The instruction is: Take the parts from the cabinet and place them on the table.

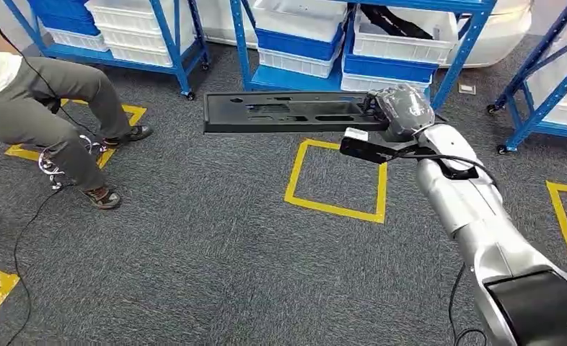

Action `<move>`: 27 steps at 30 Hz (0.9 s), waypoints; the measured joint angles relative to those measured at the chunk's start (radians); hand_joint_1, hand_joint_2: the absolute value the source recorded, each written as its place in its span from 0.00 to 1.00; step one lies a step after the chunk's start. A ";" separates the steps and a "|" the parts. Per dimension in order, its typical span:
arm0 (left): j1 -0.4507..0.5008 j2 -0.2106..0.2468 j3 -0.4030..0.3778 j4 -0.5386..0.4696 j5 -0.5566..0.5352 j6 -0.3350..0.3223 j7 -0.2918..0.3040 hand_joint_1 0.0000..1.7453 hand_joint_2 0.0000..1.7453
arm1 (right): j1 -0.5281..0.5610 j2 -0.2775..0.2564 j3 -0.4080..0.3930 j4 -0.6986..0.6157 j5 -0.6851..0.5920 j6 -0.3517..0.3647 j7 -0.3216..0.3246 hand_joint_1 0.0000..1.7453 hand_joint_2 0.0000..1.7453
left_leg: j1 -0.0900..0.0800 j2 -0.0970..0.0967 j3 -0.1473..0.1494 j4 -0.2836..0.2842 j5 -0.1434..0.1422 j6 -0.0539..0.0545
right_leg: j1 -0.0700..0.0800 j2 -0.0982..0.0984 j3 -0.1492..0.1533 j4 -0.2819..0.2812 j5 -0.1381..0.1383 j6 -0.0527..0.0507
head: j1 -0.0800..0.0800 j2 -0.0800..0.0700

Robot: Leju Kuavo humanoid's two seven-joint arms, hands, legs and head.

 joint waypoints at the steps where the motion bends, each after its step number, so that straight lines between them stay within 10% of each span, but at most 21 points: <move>1: 0.000 0.000 0.000 0.000 -0.001 0.000 0.002 0.00 1.00 | 0.000 0.000 0.000 0.000 0.000 0.000 0.000 0.98 1.00 | 0.001 0.002 0.000 0.001 0.007 0.000 | 0.000 -0.009 0.000 0.000 0.000 0.000 | 0.000 0.000; 4: 0.000 0.001 0.000 0.000 -0.005 0.000 0.006 0.00 1.00 | -0.001 0.001 0.000 -0.003 0.000 0.000 0.000 0.98 1.00 | 0.000 0.022 0.115 -0.200 0.104 0.011 | 0.000 -0.035 0.001 0.000 -0.001 0.001 | -0.001 0.000; 5: -0.001 0.002 0.000 0.000 -0.006 0.000 0.006 0.00 1.00 | -0.002 0.001 0.000 -0.007 0.000 0.000 0.000 0.98 1.00 | -0.004 0.065 0.158 -0.274 0.119 0.019 | 0.003 -0.041 0.001 0.000 -0.001 0.001 | 0.000 0.000; 10: -0.006 0.003 0.001 0.000 -0.006 0.000 0.006 0.00 1.00 | -0.006 0.001 -0.001 -0.010 0.000 0.000 0.001 0.98 1.00 | -0.019 0.029 0.158 -0.305 0.126 0.049 | 0.017 -0.079 0.002 -0.006 -0.006 0.025 | 0.003 0.000; 12: -0.006 0.001 0.001 0.000 -0.006 0.000 0.006 0.00 1.00 | -0.007 -0.001 -0.002 -0.011 0.001 0.000 0.001 0.98 1.00 | -0.015 0.012 0.161 -0.315 0.135 0.062 | 0.012 -0.002 -0.032 0.063 -0.048 0.018 | 0.003 0.000; 16: -0.007 0.001 0.000 0.000 -0.006 0.000 0.007 0.00 1.00 | 0.007 -0.010 -0.001 -0.010 0.001 0.002 0.002 0.98 1.00 | -0.015 -0.036 0.158 -0.314 0.138 0.069 | 0.013 0.022 -0.156 0.319 -0.134 0.011 | 0.011 0.000; 19: -0.005 0.001 0.001 0.000 -0.008 0.001 0.010 0.00 1.00 | 0.009 -0.010 -0.002 -0.011 0.003 0.003 0.003 0.98 1.00 | -0.014 -0.070 0.158 -0.310 0.140 0.066 | 0.010 0.027 -0.079 0.152 -0.056 0.037 | 0.012 0.000; 21: -0.006 0.001 0.001 0.000 -0.009 0.002 0.013 0.00 1.00 | 0.003 -0.009 -0.002 -0.013 0.003 0.007 0.003 0.98 1.00 | -0.018 -0.090 0.147 -0.294 0.136 0.056 | -0.004 0.094 -0.015 0.012 -0.011 0.047 | 0.015 0.000; 25: -0.001 0.005 0.000 0.000 -0.024 0.002 0.023 0.00 1.00 | 0.002 -0.003 -0.004 -0.023 0.000 0.022 0.005 0.98 1.00 | -0.014 -0.122 0.129 -0.290 0.143 0.036 | 0.002 0.051 -0.015 0.012 0.000 0.015 | 0.013 0.000; 27: -0.001 0.011 0.000 0.000 -0.033 0.000 0.037 0.00 1.00 | -0.002 -0.002 -0.006 -0.037 -0.007 0.027 0.005 0.98 1.00 | -0.017 -0.041 0.114 -0.254 0.114 0.024 | -0.003 0.036 -0.013 0.008 0.005 0.005 | 0.006 0.000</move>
